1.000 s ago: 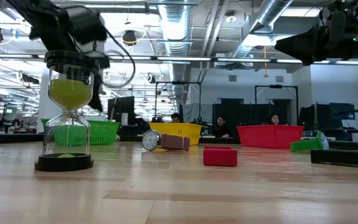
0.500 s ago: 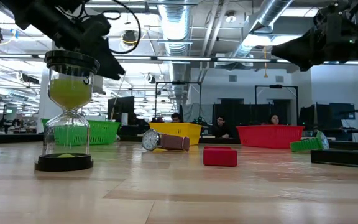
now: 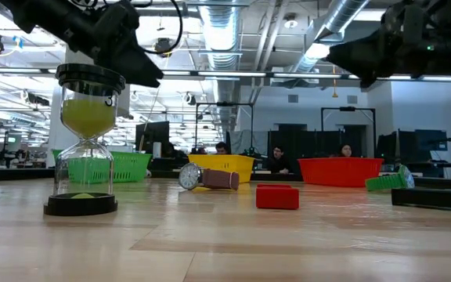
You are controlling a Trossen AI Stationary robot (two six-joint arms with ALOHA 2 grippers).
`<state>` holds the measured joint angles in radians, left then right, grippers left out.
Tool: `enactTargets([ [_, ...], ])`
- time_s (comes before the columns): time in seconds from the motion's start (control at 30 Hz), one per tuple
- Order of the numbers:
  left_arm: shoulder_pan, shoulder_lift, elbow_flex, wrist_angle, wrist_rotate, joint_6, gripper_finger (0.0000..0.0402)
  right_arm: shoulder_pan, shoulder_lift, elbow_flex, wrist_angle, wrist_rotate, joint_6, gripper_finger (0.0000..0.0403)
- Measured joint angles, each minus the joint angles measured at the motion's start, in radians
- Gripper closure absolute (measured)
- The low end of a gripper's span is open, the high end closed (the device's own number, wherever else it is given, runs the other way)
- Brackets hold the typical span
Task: Pick & Place Office items
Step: Put the brown watch into the yellow bin
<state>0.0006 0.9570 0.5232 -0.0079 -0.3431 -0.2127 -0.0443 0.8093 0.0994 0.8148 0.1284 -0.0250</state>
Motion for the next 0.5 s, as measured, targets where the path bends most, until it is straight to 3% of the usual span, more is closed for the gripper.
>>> enactTargets([
  [0.2,0.0,0.0,0.0,0.108,0.0,0.086,0.0222,0.004,0.207,0.143,-0.005,0.0,-0.006,0.03],
  [0.5,0.0,0.0,0.0,0.157,0.0,0.11,0.0226,0.004,0.549,0.386,-0.167,0.0,-0.08,0.0299],
])
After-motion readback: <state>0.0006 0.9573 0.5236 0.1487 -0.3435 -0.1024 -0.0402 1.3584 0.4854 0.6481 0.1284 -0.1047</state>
